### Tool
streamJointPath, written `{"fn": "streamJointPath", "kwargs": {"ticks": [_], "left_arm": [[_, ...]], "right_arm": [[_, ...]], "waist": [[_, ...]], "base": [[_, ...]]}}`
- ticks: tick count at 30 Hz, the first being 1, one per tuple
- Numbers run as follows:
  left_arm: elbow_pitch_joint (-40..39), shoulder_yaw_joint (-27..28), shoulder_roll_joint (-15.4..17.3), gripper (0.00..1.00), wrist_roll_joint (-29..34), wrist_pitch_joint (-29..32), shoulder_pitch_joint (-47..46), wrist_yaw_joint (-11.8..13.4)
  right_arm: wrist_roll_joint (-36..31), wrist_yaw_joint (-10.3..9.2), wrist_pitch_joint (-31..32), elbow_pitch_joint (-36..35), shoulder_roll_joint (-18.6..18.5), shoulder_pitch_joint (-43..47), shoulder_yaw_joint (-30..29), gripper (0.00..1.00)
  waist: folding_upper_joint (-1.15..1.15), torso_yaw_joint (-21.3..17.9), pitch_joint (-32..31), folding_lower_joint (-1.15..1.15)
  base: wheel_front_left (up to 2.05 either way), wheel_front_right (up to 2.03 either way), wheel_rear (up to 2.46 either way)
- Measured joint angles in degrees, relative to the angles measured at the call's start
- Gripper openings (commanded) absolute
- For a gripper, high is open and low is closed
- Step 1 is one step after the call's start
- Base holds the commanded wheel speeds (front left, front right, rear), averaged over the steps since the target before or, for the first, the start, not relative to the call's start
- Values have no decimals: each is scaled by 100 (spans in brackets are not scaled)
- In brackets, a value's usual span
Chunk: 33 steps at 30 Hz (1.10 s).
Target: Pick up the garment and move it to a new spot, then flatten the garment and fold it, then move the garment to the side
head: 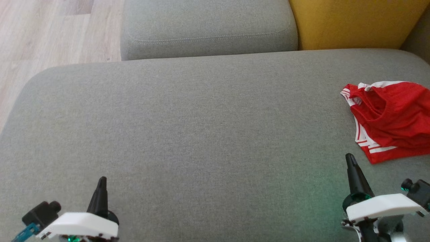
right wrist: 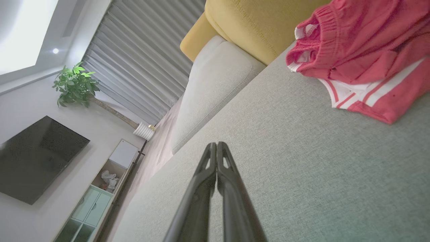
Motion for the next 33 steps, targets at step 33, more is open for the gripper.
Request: {"fn": "streamJointPath", "kwargs": {"ticks": [33], "left_arm": [[200, 438, -149, 0, -2135, 512, -431, -333]], "right_arm": [[2217, 0, 8, 444, -10, -352, -290, 0]], "waist": [[0, -48, 60, 0]], "base": [[0, 0, 0]]}}
